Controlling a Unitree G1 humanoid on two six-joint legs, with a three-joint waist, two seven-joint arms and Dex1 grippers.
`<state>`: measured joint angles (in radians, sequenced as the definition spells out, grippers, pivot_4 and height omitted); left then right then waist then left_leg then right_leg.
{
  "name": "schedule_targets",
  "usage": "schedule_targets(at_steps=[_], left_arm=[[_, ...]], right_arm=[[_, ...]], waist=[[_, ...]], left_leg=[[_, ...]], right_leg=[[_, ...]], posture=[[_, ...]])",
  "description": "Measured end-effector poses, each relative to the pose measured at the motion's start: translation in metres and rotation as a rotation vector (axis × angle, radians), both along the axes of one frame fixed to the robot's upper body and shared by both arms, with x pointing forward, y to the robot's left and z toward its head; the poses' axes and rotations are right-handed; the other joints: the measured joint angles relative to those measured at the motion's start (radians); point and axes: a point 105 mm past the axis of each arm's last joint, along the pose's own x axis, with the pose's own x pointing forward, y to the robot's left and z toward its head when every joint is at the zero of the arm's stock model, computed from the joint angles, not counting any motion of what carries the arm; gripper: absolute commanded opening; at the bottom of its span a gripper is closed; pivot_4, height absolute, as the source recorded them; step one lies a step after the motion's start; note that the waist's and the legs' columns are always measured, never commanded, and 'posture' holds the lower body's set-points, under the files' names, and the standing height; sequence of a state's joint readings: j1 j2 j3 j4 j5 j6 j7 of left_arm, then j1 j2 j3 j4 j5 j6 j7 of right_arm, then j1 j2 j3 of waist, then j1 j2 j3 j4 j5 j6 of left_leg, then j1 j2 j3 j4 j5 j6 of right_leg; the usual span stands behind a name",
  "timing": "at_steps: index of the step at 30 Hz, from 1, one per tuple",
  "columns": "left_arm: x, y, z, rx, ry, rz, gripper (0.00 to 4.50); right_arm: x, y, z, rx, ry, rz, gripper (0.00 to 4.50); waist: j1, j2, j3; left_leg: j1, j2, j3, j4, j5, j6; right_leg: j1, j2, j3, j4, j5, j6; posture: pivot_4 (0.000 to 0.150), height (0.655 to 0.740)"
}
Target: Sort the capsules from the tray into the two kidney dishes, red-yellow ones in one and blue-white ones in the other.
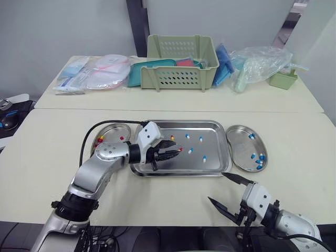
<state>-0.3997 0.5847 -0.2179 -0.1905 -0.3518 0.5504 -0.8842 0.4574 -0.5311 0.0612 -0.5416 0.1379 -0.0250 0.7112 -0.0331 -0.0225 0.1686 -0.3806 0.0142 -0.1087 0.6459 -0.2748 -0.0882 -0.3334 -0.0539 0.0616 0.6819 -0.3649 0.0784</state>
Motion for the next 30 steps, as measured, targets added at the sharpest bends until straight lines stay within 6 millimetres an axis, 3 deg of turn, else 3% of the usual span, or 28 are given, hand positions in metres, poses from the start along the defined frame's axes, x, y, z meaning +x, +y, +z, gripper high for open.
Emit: schedule_targets(at_steps=[13,21,24,28,30], left_arm=[[0.028,-0.016,-0.027,0.074,0.015,0.065,1.76],[0.031,-0.023,-0.036,0.098,0.037,0.059,1.76],[0.032,-0.022,-0.036,0.109,0.036,0.062,1.21],[0.033,-0.021,-0.037,0.120,0.041,0.065,0.09],[0.032,-0.022,-0.037,0.121,0.044,0.054,0.02]], right_arm=[[-0.002,0.004,0.000,0.019,-0.020,-0.014,4.50],[-0.002,0.006,-0.001,0.022,-0.016,-0.019,4.50],[-0.001,0.006,0.000,0.023,-0.020,-0.026,4.50],[-0.001,0.006,-0.001,0.021,-0.015,-0.030,4.50],[0.000,0.006,-0.001,0.020,-0.014,-0.030,4.50]], waist=[[0.003,0.000,0.000],[0.003,0.000,0.000],[0.003,0.000,0.000],[0.003,0.000,-0.001],[0.003,0.001,-0.001]], left_leg=[[0.000,0.000,0.000,0.001,0.000,0.000],[0.000,0.000,0.000,0.001,0.000,0.000],[0.000,0.000,0.000,0.001,0.000,0.000],[0.000,0.000,0.000,0.001,0.000,0.000],[0.000,0.000,0.000,0.001,0.000,0.000]], right_leg=[[0.000,0.000,0.000,0.000,0.000,0.000],[0.000,0.000,0.000,0.000,0.000,0.000],[0.000,0.000,0.000,0.000,0.000,0.000],[0.000,0.000,0.000,0.000,0.000,0.000],[0.001,0.000,0.000,0.000,0.000,0.000]], posture=[[0.150,0.7400],[0.150,0.7400],[0.150,0.7400],[0.150,0.7400],[0.150,0.7400]])
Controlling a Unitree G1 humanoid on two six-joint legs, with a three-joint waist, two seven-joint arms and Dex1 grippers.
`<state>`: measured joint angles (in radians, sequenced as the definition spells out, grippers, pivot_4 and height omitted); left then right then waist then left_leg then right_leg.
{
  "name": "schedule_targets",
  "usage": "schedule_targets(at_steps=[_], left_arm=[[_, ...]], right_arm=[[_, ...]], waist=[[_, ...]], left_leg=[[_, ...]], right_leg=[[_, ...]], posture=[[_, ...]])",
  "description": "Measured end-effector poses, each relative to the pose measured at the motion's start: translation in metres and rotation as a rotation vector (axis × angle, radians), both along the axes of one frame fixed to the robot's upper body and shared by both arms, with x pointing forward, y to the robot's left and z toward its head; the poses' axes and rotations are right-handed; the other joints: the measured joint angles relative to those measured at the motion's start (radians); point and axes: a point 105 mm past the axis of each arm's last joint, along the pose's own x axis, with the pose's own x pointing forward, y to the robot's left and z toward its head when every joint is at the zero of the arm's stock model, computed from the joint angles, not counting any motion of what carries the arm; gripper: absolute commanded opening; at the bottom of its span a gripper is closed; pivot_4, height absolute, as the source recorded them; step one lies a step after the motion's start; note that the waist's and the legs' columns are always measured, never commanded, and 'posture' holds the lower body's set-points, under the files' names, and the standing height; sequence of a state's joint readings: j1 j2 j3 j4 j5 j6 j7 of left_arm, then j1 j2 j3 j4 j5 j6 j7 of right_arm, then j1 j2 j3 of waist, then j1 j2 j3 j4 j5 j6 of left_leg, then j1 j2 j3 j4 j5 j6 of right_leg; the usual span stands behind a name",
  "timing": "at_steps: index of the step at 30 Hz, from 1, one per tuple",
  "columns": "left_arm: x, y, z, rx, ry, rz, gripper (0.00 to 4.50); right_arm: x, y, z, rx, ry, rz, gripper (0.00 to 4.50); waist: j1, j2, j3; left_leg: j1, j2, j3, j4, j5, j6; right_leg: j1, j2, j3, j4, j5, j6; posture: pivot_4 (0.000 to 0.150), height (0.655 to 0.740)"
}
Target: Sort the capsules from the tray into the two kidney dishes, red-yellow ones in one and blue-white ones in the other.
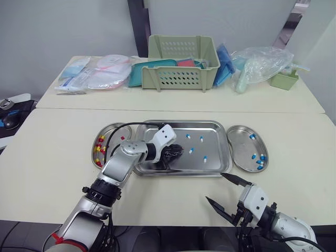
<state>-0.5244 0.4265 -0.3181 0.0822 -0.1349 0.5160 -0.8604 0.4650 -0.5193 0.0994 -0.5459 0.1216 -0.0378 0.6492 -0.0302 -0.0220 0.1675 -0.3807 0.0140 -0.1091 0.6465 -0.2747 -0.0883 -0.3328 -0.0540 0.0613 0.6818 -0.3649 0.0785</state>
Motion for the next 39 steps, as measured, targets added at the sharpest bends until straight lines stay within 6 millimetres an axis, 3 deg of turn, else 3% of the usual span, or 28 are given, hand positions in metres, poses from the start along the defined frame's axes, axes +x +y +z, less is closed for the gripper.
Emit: schedule_targets(at_steps=[7,9,15,20,24,27,34,39], left_arm=[[-0.006,0.001,0.001,-0.002,-0.010,-0.011,0.02],[-0.008,0.008,0.011,-0.007,-0.040,0.003,0.02],[-0.017,0.048,0.061,-0.098,-0.149,0.126,0.02],[-0.018,0.104,0.084,-0.179,-0.186,0.396,0.02],[-0.029,0.156,0.077,-0.200,-0.183,0.625,0.02],[-0.040,0.180,0.063,-0.188,-0.155,0.720,0.02],[-0.046,0.193,0.057,-0.244,-0.167,0.810,0.02],[-0.048,0.192,0.055,-0.265,-0.167,0.811,1.34]], right_arm=[[0.001,0.000,0.001,-0.002,-0.005,0.003,4.50],[0.003,0.000,0.002,-0.004,-0.009,0.005,4.50],[0.011,0.004,0.011,-0.010,-0.046,0.047,4.50],[0.016,0.011,0.018,-0.022,-0.058,0.142,4.50],[0.017,0.024,0.022,-0.011,-0.049,0.241,4.50],[0.023,0.031,0.029,0.000,-0.063,0.286,4.50],[0.029,0.039,0.036,0.013,-0.068,0.328,4.50],[0.030,0.042,0.036,0.021,-0.053,0.333,4.50]], waist=[[0.000,0.000,0.000],[-0.003,0.000,0.000],[-0.001,0.001,0.000],[-0.002,0.001,0.000],[-0.004,0.001,0.000],[-0.002,0.000,0.000],[0.004,-0.001,0.000],[0.000,-0.001,0.000]], left_leg=[[0.000,0.000,0.000,0.000,0.000,0.000],[0.000,0.000,0.000,0.000,0.000,0.000],[0.000,0.000,0.000,0.000,0.000,0.000],[0.000,0.000,-0.001,0.000,0.000,0.000],[0.000,0.001,-0.001,0.000,0.000,0.000],[0.000,0.001,-0.001,0.000,0.000,0.000],[0.000,0.000,-0.002,0.000,0.000,0.000],[0.000,0.001,-0.002,0.000,0.000,0.000]], right_leg=[[0.000,0.000,0.000,0.000,0.000,0.000],[0.000,0.000,0.000,0.000,0.000,0.000],[0.000,0.000,0.000,0.000,0.000,0.000],[0.000,0.000,0.000,0.000,0.000,0.000],[-0.001,0.000,0.000,0.000,0.000,0.000],[0.000,0.000,0.000,0.000,0.000,0.000],[0.000,-0.001,-0.001,0.000,0.000,0.000],[0.000,0.000,-0.001,0.000,0.000,0.000]], posture=[[0.150,0.7400],[0.150,0.7400],[0.150,0.7400],[0.150,0.7400],[0.150,0.7400],[0.150,0.7400],[0.150,0.7400],[0.150,0.7400]])
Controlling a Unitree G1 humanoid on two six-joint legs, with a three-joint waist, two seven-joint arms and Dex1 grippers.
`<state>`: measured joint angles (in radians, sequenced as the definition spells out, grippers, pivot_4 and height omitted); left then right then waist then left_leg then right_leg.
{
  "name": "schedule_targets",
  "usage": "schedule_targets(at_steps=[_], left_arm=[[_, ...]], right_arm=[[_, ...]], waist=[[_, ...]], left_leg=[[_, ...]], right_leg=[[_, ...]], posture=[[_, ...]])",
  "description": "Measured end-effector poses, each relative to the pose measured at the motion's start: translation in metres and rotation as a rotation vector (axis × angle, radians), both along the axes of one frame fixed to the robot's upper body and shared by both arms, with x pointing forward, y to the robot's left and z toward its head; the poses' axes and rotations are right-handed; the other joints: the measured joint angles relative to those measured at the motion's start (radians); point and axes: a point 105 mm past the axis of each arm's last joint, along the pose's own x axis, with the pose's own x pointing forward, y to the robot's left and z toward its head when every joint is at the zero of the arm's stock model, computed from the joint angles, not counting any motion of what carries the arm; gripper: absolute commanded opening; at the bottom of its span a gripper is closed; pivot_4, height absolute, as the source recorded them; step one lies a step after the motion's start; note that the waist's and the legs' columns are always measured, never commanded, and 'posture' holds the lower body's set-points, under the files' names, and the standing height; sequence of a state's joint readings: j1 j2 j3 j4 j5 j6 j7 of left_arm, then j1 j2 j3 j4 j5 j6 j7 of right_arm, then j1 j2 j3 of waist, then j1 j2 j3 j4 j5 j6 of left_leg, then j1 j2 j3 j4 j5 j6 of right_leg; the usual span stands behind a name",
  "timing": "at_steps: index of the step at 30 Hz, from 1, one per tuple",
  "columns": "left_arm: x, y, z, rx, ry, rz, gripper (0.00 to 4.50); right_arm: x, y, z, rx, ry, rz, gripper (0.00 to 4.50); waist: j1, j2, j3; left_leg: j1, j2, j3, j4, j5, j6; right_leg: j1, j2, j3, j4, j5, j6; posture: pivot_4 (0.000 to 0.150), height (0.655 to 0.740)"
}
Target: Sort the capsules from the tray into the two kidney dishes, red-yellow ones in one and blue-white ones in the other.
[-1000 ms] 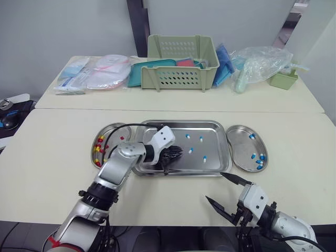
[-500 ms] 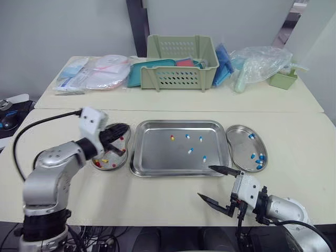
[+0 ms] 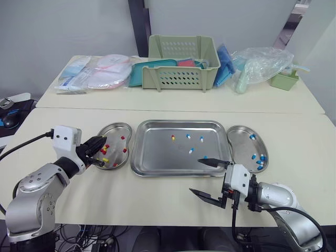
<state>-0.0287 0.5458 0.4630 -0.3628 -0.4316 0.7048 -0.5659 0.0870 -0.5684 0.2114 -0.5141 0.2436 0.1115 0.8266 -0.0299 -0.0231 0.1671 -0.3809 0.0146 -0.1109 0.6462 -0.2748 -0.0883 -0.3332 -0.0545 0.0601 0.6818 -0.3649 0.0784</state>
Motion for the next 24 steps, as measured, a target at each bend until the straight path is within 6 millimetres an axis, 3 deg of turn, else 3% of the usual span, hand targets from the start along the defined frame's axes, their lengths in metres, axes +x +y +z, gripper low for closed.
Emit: schedule_targets(at_steps=[5,14,17,20,23,24], left_arm=[[-0.002,0.004,0.000,0.008,-0.021,0.021,2.92],[-0.017,0.021,0.001,0.016,-0.038,0.055,2.92],[-0.031,0.046,0.007,0.071,-0.048,0.096,2.92],[-0.046,0.072,-0.001,0.090,-0.012,0.153,3.49],[-0.067,0.096,-0.020,0.077,0.066,0.205,4.42],[-0.074,0.101,-0.027,0.072,0.095,0.204,4.49]], right_arm=[[0.000,0.001,-0.001,0.001,0.014,0.003,4.50],[0.002,-0.005,-0.001,-0.012,0.018,-0.020,4.50],[0.003,-0.026,0.000,-0.051,0.017,-0.093,4.50],[0.001,-0.053,-0.001,-0.085,0.040,-0.171,4.50],[-0.004,-0.088,0.000,-0.139,0.072,-0.265,4.50],[-0.006,-0.100,0.001,-0.160,0.078,-0.290,4.50]], waist=[[0.000,0.000,0.000],[-0.001,0.000,0.000],[-0.001,0.000,0.000],[-0.001,0.000,0.000],[-0.001,0.000,0.000],[0.000,0.000,0.000]], left_leg=[[0.000,0.000,0.000,0.000,0.000,0.000],[0.000,0.000,0.000,0.000,0.000,0.000],[0.000,0.000,0.001,-0.001,0.000,0.000],[0.000,0.000,0.001,-0.001,0.000,0.000],[0.000,0.000,0.002,-0.001,0.000,0.000],[0.000,0.000,0.002,-0.001,0.000,0.000]], right_leg=[[0.000,0.000,0.000,0.000,0.000,0.000],[0.000,0.000,0.000,0.000,0.000,0.000],[0.000,0.000,0.001,-0.001,0.000,0.000],[0.000,0.000,0.001,-0.001,0.000,0.000],[0.000,0.000,0.001,-0.001,0.000,0.000],[0.000,0.000,0.001,-0.001,0.000,0.000]], posture=[[0.150,0.7400],[0.150,0.7400],[0.150,0.7400],[0.150,0.7400],[0.150,0.7400],[0.150,0.7400]])
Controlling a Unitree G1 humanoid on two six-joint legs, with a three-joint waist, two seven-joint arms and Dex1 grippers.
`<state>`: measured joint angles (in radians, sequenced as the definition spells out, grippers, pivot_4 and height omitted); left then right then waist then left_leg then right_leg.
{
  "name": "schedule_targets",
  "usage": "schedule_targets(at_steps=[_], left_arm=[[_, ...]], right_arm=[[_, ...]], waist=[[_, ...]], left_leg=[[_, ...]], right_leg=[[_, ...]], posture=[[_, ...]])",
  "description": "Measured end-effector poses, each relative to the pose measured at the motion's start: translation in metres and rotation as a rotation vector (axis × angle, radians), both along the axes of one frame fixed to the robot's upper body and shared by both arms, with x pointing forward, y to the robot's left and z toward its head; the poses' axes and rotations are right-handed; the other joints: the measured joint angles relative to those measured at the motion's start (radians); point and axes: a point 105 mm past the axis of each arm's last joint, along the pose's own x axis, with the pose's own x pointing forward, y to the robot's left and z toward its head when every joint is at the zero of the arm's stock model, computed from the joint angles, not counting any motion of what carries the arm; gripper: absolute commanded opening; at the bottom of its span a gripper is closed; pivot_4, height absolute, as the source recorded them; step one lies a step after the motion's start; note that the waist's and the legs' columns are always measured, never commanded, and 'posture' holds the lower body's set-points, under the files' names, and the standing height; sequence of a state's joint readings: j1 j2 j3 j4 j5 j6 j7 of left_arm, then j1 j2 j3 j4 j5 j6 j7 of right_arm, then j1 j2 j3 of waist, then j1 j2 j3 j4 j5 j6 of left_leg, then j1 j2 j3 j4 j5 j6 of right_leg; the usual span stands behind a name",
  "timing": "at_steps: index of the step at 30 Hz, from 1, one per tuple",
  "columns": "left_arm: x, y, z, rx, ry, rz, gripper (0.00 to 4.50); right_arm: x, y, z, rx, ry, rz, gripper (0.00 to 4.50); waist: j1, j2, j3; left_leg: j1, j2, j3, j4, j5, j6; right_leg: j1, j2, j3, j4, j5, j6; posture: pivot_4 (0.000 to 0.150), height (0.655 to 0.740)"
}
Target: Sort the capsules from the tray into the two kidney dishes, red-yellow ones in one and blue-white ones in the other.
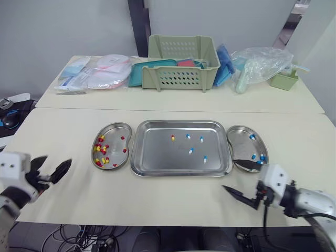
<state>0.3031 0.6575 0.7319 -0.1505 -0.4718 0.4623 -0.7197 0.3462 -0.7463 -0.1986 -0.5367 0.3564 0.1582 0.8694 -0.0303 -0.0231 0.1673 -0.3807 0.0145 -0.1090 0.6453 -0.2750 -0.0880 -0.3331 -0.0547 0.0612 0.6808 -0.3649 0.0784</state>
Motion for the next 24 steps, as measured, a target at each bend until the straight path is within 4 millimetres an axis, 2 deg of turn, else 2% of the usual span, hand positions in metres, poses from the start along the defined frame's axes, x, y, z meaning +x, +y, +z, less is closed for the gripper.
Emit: schedule_targets(at_steps=[3,7,11,15,24], left_arm=[[-0.017,0.009,-0.015,-0.010,0.064,-0.003,4.49],[-0.031,0.020,-0.030,-0.020,0.109,0.026,4.49],[-0.037,0.023,-0.033,-0.004,0.116,0.019,4.49],[-0.040,0.025,-0.034,0.009,0.112,0.021,4.49],[-0.046,0.025,-0.038,0.013,0.120,0.028,4.49]], right_arm=[[-0.003,-0.036,0.003,-0.051,0.029,-0.083,4.50],[-0.005,-0.077,0.004,-0.101,0.085,-0.158,4.50],[-0.001,-0.114,0.014,-0.145,0.103,-0.234,4.50],[0.001,-0.121,0.013,-0.145,0.100,-0.243,4.50],[-0.006,-0.122,0.003,-0.166,0.127,-0.233,4.50]], waist=[[0.000,-0.001,0.000],[0.000,-0.001,0.000],[-0.001,-0.001,0.000],[-0.001,-0.001,0.000],[-0.001,-0.001,0.000]], left_leg=[[0.001,0.000,0.000,0.000,0.000,0.000],[0.001,0.000,0.001,0.000,0.000,0.000],[0.001,0.000,0.001,-0.001,0.000,0.000],[0.001,0.001,0.002,-0.001,0.000,0.000],[0.001,0.001,0.002,-0.001,0.000,0.000]], right_leg=[[0.001,0.000,0.000,0.000,0.000,0.000],[0.001,0.000,0.000,0.000,0.000,0.000],[0.001,0.000,0.001,0.000,0.000,0.000],[0.000,0.000,0.001,0.000,0.000,0.000],[0.001,0.000,0.001,0.000,0.000,0.000]], posture=[[0.150,0.7400],[0.150,0.7400],[0.150,0.7400],[0.150,0.7400],[0.150,0.7400]])
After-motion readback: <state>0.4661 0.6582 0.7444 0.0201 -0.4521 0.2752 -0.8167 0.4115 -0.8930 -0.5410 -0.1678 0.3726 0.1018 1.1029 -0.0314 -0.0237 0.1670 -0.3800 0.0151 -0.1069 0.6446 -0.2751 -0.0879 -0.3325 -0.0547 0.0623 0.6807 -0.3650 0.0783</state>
